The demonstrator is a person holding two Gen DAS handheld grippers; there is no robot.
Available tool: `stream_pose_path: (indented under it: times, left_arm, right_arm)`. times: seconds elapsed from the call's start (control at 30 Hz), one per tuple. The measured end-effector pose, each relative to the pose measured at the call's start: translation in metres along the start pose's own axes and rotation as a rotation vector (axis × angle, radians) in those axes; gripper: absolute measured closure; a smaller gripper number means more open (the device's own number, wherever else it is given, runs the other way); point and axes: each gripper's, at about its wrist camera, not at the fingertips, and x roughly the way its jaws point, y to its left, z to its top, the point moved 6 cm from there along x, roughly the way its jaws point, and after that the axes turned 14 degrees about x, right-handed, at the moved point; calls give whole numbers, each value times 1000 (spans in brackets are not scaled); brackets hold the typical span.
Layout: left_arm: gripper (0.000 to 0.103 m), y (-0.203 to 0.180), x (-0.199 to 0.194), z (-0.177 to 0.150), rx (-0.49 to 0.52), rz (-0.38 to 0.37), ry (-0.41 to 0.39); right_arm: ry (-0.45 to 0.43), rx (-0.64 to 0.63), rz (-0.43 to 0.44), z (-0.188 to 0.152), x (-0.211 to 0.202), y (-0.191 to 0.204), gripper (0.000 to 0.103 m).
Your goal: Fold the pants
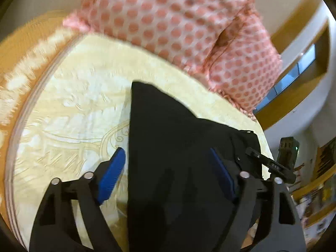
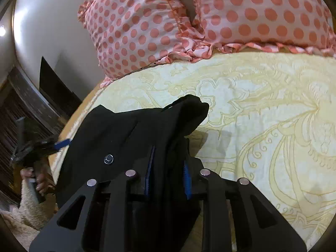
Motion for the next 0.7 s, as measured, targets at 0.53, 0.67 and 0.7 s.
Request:
stream_pose_path:
  times: [0.53, 0.67, 0.7]
  left_arm:
    - [97, -4, 17, 10, 75, 72, 53]
    - [97, -11, 11, 26, 100, 85, 29]
    - [97, -13, 11, 32, 107, 86, 23]
  right_arm:
    - [-55, -72, 22, 3, -9, 15, 82]
    - [-95, -119, 31, 18, -17, 32, 84]
    - [-106, -140, 21, 24, -17, 36, 84]
